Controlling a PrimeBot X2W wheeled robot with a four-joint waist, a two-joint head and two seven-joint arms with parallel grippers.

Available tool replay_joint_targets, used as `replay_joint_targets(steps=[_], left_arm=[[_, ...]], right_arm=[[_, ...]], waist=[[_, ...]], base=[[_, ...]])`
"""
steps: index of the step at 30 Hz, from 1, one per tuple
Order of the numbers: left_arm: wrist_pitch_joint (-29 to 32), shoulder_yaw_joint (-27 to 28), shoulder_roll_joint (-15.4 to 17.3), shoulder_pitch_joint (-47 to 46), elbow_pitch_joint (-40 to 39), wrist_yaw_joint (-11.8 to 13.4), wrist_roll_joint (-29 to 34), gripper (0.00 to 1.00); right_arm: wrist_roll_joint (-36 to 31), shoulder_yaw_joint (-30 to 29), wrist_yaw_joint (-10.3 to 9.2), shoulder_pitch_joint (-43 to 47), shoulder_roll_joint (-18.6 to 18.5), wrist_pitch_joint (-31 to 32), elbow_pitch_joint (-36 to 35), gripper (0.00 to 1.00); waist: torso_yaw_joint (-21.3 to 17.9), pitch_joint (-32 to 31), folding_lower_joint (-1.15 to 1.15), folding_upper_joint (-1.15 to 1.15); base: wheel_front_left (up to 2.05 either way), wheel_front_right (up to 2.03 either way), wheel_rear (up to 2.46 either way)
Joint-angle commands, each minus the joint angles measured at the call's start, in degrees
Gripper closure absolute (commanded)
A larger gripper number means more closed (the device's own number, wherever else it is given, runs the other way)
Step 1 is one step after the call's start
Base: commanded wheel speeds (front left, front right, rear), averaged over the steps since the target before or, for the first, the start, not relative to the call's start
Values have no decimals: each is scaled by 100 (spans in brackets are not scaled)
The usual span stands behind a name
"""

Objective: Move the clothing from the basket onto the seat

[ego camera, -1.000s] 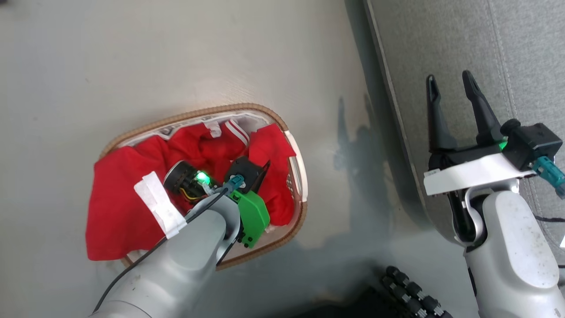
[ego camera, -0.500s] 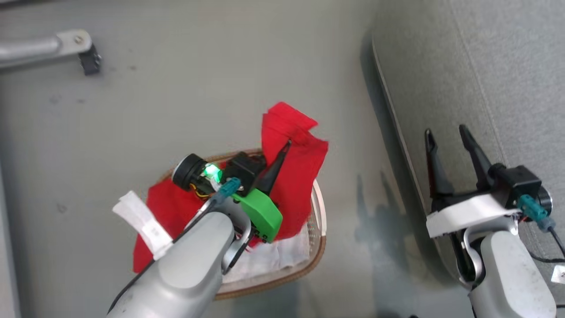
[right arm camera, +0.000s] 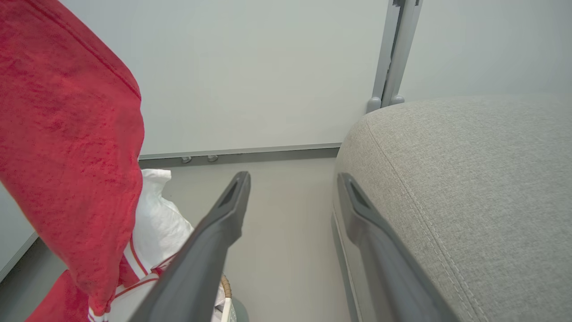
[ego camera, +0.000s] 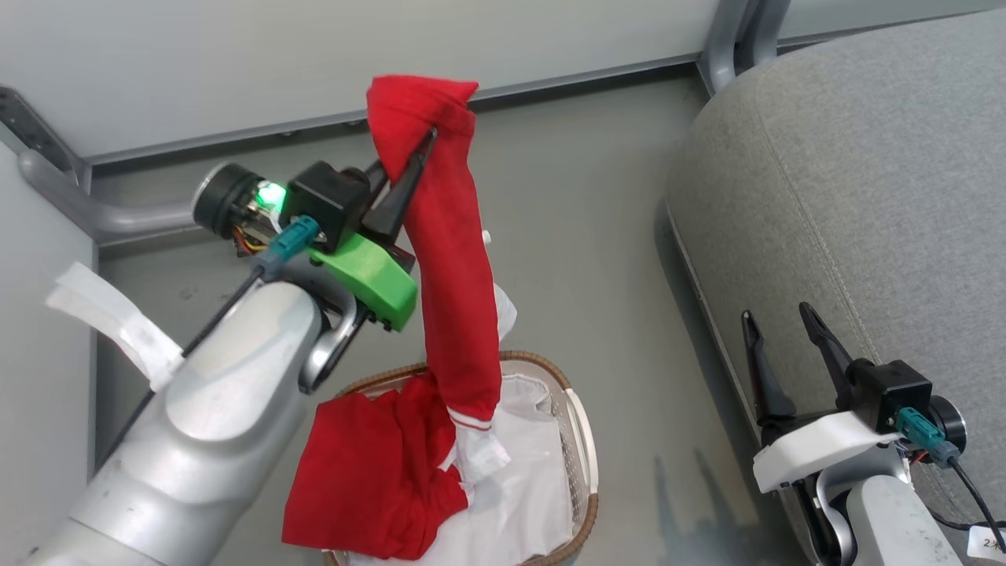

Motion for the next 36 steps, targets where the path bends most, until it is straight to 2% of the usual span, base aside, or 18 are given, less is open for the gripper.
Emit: replay_joint_targets(steps=[1, 7, 12, 19, 26, 36], left_arm=[[50, 32, 125, -187, -65, -33, -28, 100], [366, 153, 543, -798, -319, -98, -1, 100], [530, 254, 649, -1220, -338, -85, -12, 100], [705, 281, 527, -1750, -172, -81, -51, 100], [827, 156, 381, -2178, -116, -128, -63, 100], [1051, -156, 10, -2489, -540, -176, -307, 100]], right_arm=[[-9, 10, -6, 89, -25, -14, 20, 0], [29, 191, -6, 116, -24, -14, 4, 0], [17, 376, -6, 22, -22, -14, -56, 0], [-1, 689, -6, -143, -22, -14, -127, 0], [196, 1371, -6, -300, -23, -14, -103, 0], [625, 2241, -6, -931, -24, -13, 182, 0]], waist=[[25, -341, 1, 0], [-67, -432, 1, 0], [-92, -486, 1, 0], [-72, -594, 1, 0], [25, -732, 1, 0], [268, -869, 1, 0]], base=[[0, 0, 0], [0, 0, 0], [0, 0, 0], [0, 0, 0], [0, 0, 0], [0, 0, 0]])
